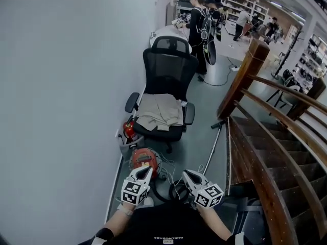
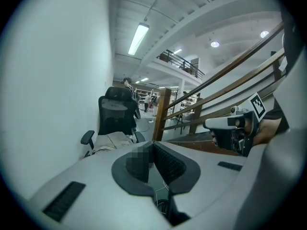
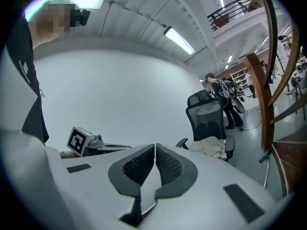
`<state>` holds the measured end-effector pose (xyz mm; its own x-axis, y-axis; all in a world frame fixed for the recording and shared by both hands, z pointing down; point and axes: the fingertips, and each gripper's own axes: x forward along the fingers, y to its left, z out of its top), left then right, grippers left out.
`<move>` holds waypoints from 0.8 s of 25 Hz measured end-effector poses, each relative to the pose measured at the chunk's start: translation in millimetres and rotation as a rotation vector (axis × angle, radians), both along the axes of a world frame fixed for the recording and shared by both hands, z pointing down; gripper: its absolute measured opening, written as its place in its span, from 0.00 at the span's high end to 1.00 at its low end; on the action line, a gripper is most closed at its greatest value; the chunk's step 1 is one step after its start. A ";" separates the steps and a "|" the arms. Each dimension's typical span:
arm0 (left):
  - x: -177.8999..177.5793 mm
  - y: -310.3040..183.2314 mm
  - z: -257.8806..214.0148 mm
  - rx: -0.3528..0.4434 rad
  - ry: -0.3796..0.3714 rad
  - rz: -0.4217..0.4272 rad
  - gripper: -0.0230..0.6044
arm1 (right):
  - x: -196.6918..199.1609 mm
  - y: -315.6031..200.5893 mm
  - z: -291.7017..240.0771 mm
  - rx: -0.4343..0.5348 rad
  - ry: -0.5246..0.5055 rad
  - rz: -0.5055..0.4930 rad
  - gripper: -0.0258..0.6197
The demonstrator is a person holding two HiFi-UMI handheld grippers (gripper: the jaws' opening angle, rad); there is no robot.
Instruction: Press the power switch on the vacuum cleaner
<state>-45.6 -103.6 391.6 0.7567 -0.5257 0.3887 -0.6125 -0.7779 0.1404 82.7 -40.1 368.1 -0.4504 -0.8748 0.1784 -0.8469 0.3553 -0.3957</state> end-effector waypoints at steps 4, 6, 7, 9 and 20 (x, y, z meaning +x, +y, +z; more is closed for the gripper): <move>-14.4 7.5 -7.9 0.018 0.024 -0.057 0.94 | -11.6 -3.5 -8.4 0.026 0.002 -0.060 0.91; -21.6 9.8 -9.7 0.021 0.030 -0.082 0.94 | -18.0 -5.6 -10.2 0.032 0.003 -0.087 0.91; -24.9 10.8 -10.8 0.022 0.033 -0.093 0.94 | -20.8 -6.6 -11.7 0.035 0.003 -0.096 0.91; -31.0 12.7 -13.0 0.026 0.042 -0.111 0.94 | -25.6 -8.1 -15.3 0.043 0.007 -0.107 0.91; -57.3 17.8 -8.3 0.018 0.035 -0.154 0.94 | -53.8 -7.5 -19.4 0.066 0.040 -0.154 0.91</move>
